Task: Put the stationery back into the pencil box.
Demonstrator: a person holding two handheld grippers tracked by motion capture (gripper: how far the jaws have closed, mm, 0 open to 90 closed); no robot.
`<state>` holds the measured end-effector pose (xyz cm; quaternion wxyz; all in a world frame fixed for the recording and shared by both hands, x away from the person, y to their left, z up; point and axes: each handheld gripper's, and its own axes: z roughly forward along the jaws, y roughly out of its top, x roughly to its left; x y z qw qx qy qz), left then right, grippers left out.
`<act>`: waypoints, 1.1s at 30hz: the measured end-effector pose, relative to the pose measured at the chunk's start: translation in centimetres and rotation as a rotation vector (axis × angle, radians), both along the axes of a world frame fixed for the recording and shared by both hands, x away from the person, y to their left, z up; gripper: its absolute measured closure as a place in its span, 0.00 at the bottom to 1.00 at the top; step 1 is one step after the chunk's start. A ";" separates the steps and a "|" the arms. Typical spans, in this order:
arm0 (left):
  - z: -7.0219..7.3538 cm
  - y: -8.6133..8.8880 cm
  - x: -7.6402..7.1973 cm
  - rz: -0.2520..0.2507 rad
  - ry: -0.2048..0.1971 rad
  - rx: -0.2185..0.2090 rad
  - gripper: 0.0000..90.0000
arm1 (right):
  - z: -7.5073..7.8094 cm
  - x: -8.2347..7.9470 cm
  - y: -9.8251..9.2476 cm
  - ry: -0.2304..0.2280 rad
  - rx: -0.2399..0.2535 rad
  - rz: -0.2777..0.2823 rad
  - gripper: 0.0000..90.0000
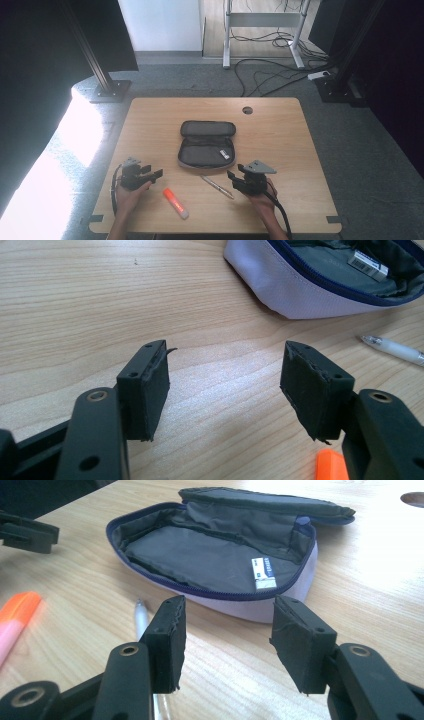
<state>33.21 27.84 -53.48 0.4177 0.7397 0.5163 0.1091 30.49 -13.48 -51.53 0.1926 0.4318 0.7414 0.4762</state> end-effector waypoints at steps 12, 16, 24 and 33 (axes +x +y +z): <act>-0.1 -0.2 0.0 -0.006 0.003 0.007 0.41 | -0.5 -1.7 0.3 0.014 -0.007 0.039 0.53; -0.1 -0.4 0.1 -0.009 0.004 0.005 0.40 | -0.4 -2.3 0.6 0.010 -0.005 0.054 0.52; -0.2 -0.5 0.1 -0.015 0.006 0.009 0.40 | -0.9 -2.5 1.4 0.024 -0.016 0.083 0.53; -0.2 -0.5 0.1 -0.017 0.005 0.009 0.41 | -1.6 -2.2 2.4 0.050 -0.023 0.131 0.57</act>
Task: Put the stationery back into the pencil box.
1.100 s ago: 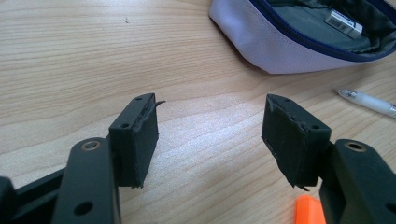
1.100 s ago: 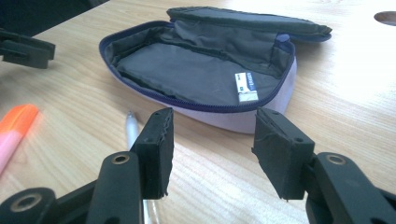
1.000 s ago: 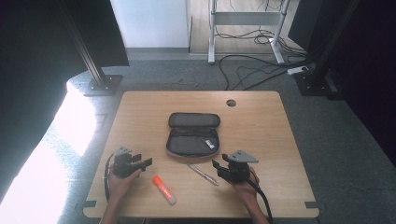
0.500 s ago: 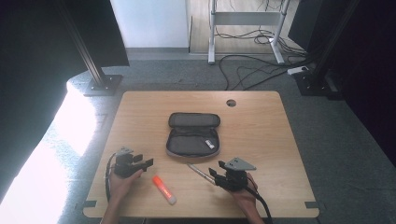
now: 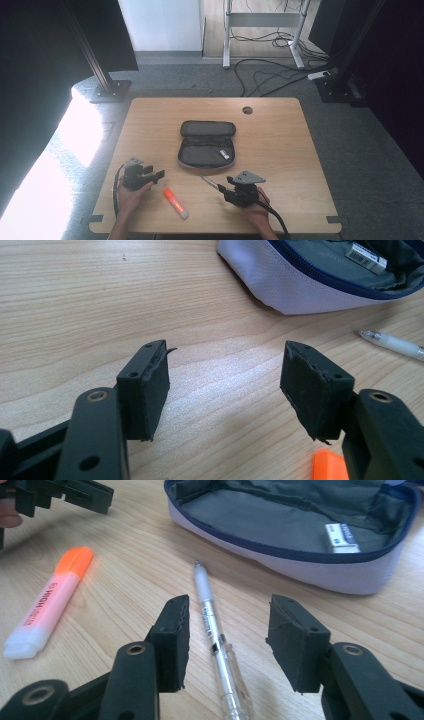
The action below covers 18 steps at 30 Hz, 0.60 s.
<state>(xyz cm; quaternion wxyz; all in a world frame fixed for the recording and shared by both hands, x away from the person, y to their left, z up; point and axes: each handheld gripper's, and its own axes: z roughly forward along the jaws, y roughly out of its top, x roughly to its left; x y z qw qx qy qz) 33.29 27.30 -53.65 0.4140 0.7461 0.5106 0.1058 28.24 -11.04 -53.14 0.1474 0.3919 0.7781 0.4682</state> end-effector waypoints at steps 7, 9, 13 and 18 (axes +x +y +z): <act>0.0 -0.1 0.0 -0.001 0.000 0.001 0.41 | -0.3 0.2 0.4 0.008 -0.013 0.014 0.59; 0.0 -0.1 0.0 -0.002 -0.002 0.000 0.40 | -0.4 0.3 0.6 0.007 -0.018 0.016 0.61; 0.0 0.0 0.0 -0.001 -0.002 0.001 0.41 | -0.7 0.3 1.0 0.005 -0.026 0.032 0.62; 0.1 -0.1 -0.1 -0.001 -0.004 -0.001 0.40 | -1.1 0.7 1.6 0.017 -0.040 0.037 0.64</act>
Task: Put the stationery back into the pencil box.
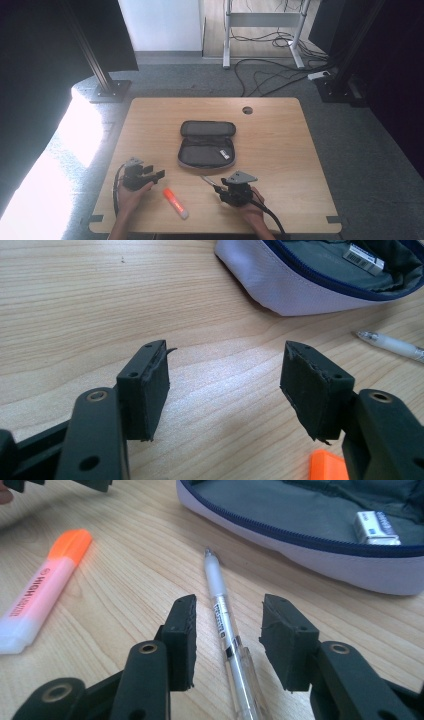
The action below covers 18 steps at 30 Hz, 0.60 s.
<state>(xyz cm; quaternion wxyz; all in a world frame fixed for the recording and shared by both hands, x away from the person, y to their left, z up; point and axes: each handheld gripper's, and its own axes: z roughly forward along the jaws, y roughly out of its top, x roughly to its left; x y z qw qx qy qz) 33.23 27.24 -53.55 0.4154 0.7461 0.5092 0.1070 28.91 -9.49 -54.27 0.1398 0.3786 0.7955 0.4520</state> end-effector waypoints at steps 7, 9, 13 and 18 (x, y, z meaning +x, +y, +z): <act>0.0 0.1 0.0 0.002 -0.002 -0.004 0.40 | -0.7 0.6 1.1 0.017 -0.020 0.023 0.67; 0.0 0.1 0.0 0.002 -0.002 -0.004 0.40 | -0.7 0.6 1.2 0.019 -0.023 0.025 0.67; 0.1 0.1 0.0 0.001 -0.002 -0.004 0.40 | -0.9 0.7 1.5 0.021 -0.038 0.037 0.69; 0.1 0.1 0.0 -0.001 -0.004 -0.002 0.40 | -0.9 0.7 1.5 0.024 -0.046 0.035 0.69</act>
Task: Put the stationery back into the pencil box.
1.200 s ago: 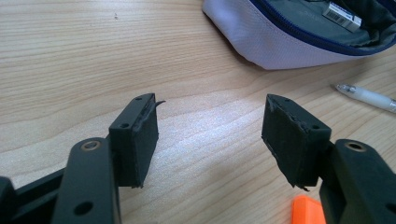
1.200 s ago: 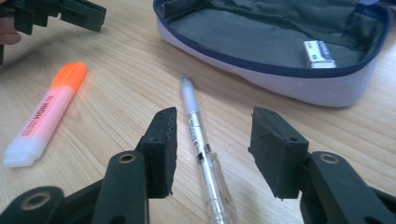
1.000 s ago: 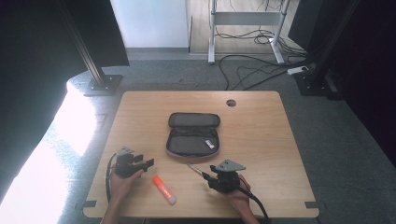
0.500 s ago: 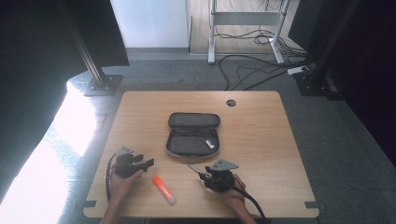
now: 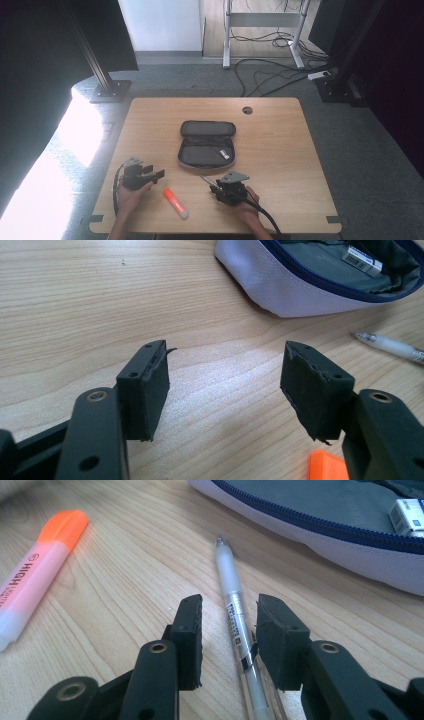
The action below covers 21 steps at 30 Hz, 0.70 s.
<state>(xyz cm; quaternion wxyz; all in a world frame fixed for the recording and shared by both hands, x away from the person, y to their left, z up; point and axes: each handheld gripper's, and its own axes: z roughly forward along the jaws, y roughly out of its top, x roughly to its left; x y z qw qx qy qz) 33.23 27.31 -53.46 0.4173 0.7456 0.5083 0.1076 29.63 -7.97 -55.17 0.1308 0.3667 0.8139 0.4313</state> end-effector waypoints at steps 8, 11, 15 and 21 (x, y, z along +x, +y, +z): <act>0.0 0.0 0.0 -0.001 0.001 0.001 0.40 | 0.0 0.1 0.0 0.006 -0.018 -0.001 0.71; 0.0 0.0 0.0 -0.001 0.001 0.002 0.40 | -0.1 0.1 0.1 0.006 -0.037 0.004 0.73; -0.1 0.0 0.0 -0.001 0.002 0.003 0.40 | -0.1 0.0 0.3 -0.005 -0.058 0.006 0.77; -0.1 -0.1 0.0 -0.004 0.004 0.006 0.40 | -0.1 -0.2 0.4 -0.019 -0.075 0.008 0.84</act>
